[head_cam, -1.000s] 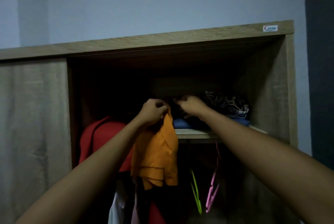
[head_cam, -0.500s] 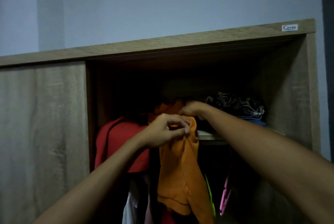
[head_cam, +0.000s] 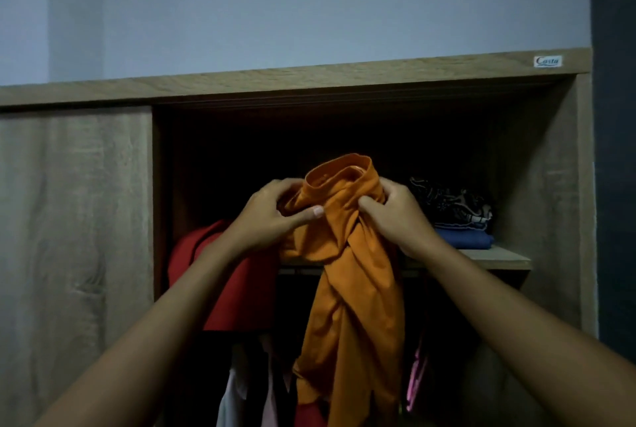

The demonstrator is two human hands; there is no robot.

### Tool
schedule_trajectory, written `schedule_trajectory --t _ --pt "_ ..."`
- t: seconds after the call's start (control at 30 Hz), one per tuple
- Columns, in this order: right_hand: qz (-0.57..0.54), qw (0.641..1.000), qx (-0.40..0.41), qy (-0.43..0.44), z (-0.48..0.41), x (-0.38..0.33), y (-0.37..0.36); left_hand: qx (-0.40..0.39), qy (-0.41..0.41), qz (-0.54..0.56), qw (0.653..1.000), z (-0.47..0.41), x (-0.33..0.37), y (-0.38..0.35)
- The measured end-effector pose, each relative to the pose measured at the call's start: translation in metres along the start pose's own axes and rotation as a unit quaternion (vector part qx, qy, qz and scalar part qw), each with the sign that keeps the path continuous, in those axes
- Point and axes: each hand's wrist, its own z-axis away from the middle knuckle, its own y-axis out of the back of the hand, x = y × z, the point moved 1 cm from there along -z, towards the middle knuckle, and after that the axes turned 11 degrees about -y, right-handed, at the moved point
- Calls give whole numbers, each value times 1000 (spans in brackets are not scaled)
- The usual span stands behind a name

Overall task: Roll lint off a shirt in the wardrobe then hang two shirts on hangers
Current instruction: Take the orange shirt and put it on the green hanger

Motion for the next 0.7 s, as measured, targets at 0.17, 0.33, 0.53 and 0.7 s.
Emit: schedule_trajectory --t 0.17,0.33,0.53,0.7 --pt "-49 998 -26 -23 31 13 16 37 -69 58 995 -2 26 6" --pt "-130 982 -101 -91 50 17 22 50 6 251 967 -1 48 3" --pt "-226 934 -199 -190 71 4 28 25 59 174 983 -1 69 -9" --pt "-103 943 -252 -193 81 2 33 -30 27 137 990 8 62 -14"
